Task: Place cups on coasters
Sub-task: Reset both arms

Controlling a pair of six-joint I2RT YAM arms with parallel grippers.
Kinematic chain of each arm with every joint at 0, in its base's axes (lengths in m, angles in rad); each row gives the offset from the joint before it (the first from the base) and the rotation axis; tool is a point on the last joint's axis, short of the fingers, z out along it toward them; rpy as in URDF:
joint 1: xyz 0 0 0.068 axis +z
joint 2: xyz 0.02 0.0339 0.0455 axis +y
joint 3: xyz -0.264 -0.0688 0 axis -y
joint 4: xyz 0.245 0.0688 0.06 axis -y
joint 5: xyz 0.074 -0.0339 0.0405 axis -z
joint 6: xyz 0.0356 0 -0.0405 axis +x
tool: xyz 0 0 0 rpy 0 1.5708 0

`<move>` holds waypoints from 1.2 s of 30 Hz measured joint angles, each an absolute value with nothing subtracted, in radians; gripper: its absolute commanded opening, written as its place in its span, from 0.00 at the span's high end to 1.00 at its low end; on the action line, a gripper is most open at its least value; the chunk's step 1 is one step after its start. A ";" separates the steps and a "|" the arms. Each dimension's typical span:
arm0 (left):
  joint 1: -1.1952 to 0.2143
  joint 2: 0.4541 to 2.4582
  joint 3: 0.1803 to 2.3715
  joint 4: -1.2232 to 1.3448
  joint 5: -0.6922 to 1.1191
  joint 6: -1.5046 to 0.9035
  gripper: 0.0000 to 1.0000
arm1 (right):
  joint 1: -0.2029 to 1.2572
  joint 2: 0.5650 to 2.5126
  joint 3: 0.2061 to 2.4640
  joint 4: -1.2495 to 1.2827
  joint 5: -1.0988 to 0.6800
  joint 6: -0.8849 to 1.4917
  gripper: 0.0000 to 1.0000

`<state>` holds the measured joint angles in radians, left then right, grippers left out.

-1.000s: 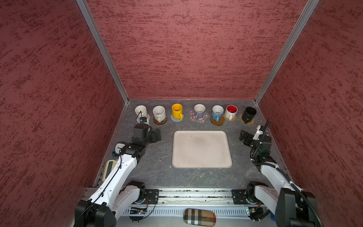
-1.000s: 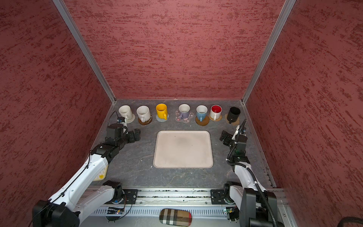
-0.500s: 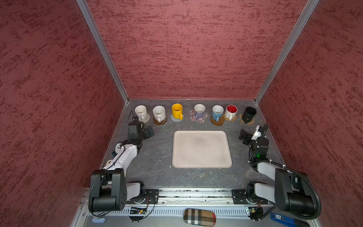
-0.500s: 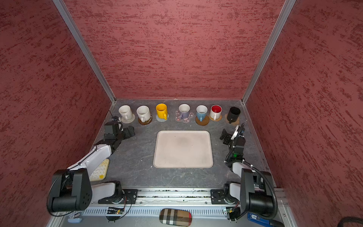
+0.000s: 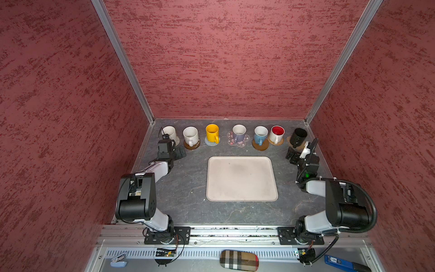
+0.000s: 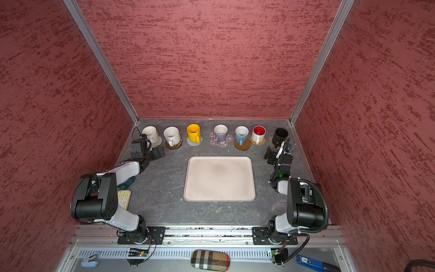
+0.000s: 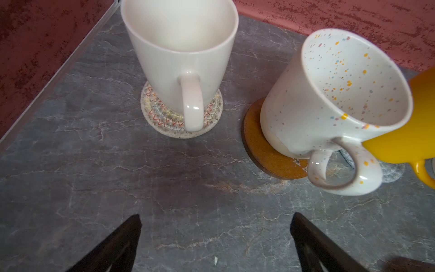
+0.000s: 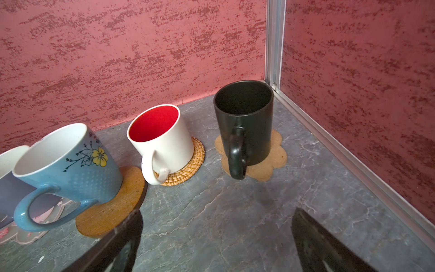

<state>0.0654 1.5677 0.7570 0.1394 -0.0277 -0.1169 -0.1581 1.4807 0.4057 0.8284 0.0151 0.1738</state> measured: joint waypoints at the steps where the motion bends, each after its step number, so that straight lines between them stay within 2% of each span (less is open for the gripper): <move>1: 0.065 1.571 0.747 0.173 -0.028 -0.113 0.01 | -0.158 1.481 0.406 0.828 0.015 0.173 0.01; 9: 0.062 1.565 0.645 0.358 -0.026 -0.077 0.00 | -0.153 1.468 0.339 0.914 0.015 0.160 0.01; 13: 0.035 1.516 0.513 0.526 -0.039 -0.054 0.01 | -0.136 1.462 0.212 1.073 0.017 0.147 0.01; 18: -0.010 1.519 0.329 0.818 -0.072 -0.019 0.00 | -0.117 1.580 0.080 1.342 0.038 0.138 0.01; 24: -0.052 1.539 0.289 0.962 -0.120 0.016 0.01 | -0.097 1.592 0.054 1.494 0.068 0.122 0.01; 27: -0.013 1.539 0.341 0.932 -0.071 0.013 0.01 | -0.093 1.586 0.081 1.478 0.076 0.118 0.01; 30: 0.039 1.539 0.379 0.923 -0.028 0.006 0.01 | -0.089 1.567 0.195 1.337 0.072 0.103 0.01; 36: 0.043 1.539 0.382 0.895 0.010 0.004 0.00 | -0.062 1.557 0.294 1.205 0.073 0.078 0.01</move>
